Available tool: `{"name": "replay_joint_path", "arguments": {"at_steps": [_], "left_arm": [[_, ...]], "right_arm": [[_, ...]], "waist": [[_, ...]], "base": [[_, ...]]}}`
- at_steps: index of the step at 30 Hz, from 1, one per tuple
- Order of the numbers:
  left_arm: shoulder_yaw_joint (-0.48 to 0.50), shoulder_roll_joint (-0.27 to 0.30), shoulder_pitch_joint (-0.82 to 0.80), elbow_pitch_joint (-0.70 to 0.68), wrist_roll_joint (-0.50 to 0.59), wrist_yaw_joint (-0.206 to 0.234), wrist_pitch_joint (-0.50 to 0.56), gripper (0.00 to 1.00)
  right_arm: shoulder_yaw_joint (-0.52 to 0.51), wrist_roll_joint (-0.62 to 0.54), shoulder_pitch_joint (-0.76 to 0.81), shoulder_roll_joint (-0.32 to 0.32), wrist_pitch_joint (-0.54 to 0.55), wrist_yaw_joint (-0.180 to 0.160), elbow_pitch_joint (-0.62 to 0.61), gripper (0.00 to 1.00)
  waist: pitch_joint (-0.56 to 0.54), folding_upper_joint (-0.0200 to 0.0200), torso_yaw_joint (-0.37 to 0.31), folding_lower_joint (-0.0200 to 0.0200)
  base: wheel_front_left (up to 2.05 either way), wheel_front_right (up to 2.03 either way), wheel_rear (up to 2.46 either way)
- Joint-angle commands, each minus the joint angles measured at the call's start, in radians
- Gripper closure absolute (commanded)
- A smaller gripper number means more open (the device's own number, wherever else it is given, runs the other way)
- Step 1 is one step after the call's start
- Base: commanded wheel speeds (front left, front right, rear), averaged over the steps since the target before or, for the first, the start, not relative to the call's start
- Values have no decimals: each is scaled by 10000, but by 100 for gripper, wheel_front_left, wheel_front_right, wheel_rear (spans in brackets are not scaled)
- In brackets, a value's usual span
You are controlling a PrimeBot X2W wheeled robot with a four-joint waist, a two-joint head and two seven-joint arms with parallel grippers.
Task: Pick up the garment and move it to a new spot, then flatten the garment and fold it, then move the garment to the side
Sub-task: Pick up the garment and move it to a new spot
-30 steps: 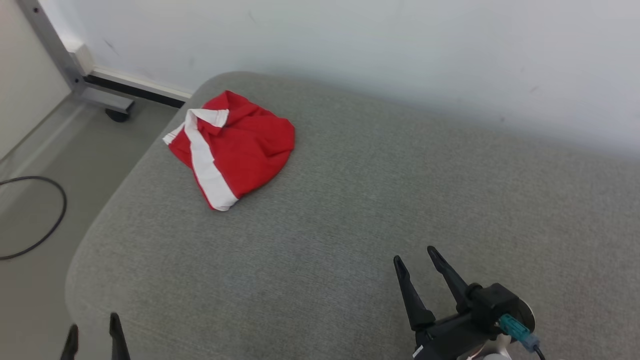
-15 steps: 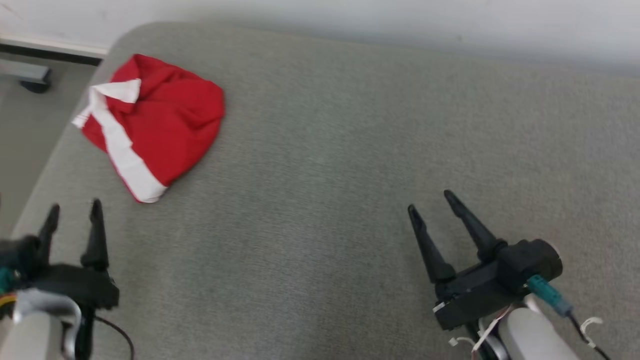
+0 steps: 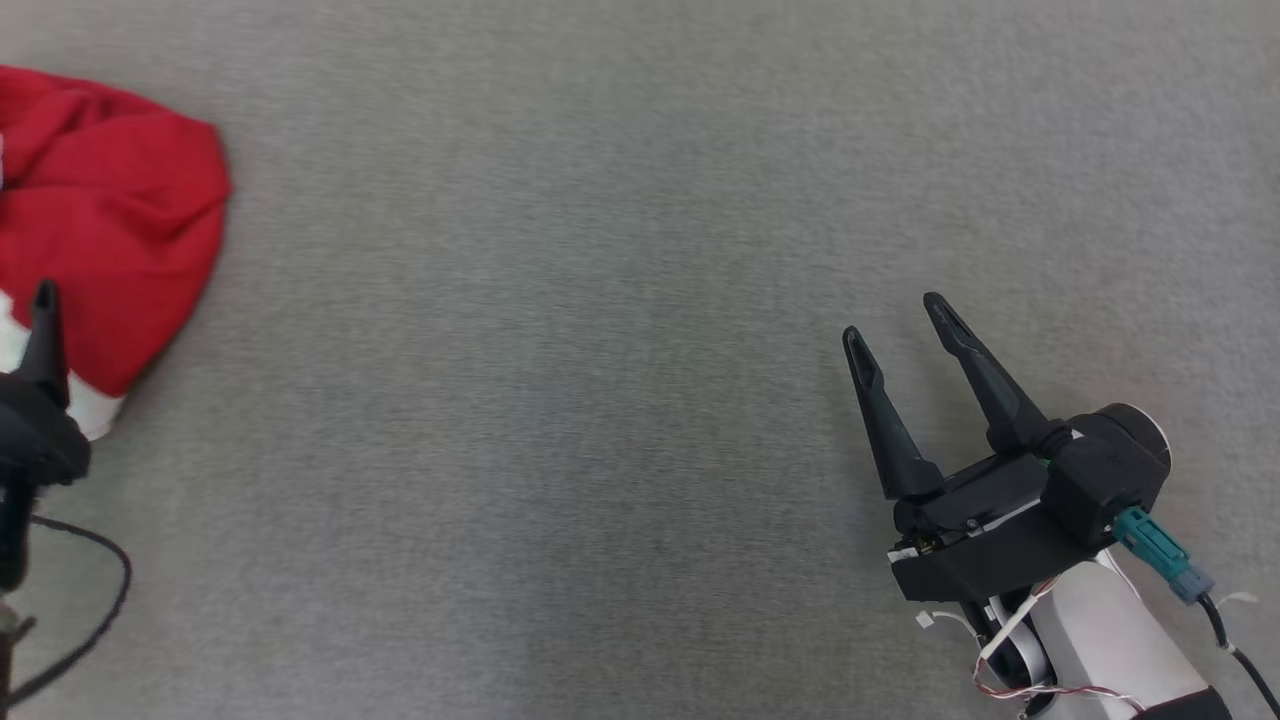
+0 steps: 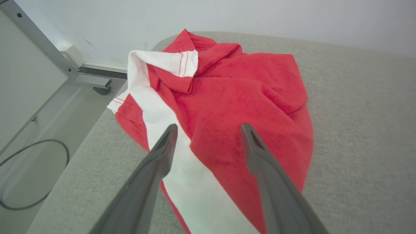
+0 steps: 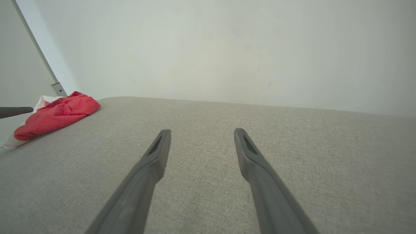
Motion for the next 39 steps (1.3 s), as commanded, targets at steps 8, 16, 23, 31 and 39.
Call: {"name": "replay_joint_path", "arguments": {"at_steps": [8,16,23,31,39], "left_arm": [[44,35,-617,1759,-531,439,2052,0],[-62,209,-948,2534,-549,514,2468,100],[-519,516,-1824,1513,-365,79,849,100],[-1971,-102,-2303,-73,-1078,23,194,100],[-3136,-1653,-1664,-1458,-1659,19,-976,100]], "right_arm": [[-108,100,-154,6,-6,-26,-252,0],[-207,164,-224,274,-8,-26,-96,0],[-372,228,-89,656,-7,-26,162,0],[-567,289,-38,1050,-7,-26,383,0],[-868,186,240,1409,-8,-26,713,0]], "waist": [[890,-2,-1205,-2],[586,-2,-1368,-2],[-136,-2,-1543,-2],[-828,-2,-1892,-2],[-1483,-2,-2362,-2]], "base": [[0,0,0],[0,0,0],[0,0,0],[0,0,0],[0,0,0]]}}
